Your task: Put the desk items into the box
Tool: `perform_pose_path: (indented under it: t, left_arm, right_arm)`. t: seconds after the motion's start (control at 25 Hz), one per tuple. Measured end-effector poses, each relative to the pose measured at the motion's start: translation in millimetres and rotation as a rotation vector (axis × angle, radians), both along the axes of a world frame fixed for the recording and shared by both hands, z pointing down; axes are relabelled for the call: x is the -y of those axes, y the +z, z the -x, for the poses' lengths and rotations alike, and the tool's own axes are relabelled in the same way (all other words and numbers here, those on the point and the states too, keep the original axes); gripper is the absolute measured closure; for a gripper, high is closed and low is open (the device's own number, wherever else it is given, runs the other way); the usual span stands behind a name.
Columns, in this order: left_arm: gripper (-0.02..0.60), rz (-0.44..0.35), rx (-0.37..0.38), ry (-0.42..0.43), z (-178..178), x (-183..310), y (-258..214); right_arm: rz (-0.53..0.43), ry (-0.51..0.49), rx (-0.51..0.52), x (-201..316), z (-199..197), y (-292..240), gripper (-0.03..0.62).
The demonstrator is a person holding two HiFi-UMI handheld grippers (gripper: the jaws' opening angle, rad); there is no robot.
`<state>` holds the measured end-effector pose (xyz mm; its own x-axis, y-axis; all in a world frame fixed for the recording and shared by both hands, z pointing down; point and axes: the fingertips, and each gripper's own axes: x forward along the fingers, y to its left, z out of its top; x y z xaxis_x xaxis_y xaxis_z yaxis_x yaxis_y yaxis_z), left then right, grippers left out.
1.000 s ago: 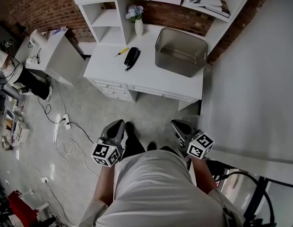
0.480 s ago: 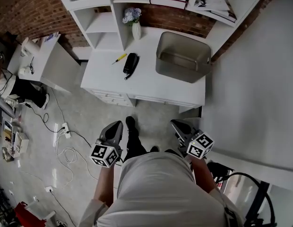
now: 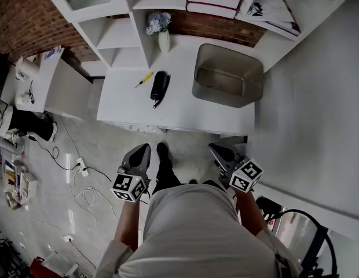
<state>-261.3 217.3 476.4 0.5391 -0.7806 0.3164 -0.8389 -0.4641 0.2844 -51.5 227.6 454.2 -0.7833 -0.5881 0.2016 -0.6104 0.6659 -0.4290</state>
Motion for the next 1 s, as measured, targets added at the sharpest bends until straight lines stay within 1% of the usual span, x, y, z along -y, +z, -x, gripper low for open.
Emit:
perform_pose_path:
  t: [0.2,0.4,0.56,0.84,1.0]
  left_arm:
    - [0.58,0.005,0.01,0.039,14,45,-3]
    - [0.58,0.001,-0.036,0.062,33,94,-8]
    - [0.58,0.019,-0.019,0.086,47,125,1]
    - [0.579,0.073,-0.038,0.172,58,162,16]
    - [0.578,0.084,-0.039,0.213,65,177,21]
  right_arm:
    - [0.013,0.052,0.011,42,12,-6,0.594]
    - [0.026,0.081,0.008,87,32,-3,0.594]
    - [0.032,0.106,-0.005,121,52,0,0.594]
    - [0.062,0.16,-0.018,162,76,8,0.594]
    - [0.078,0.184,-0.017,179,87,11,0.594]
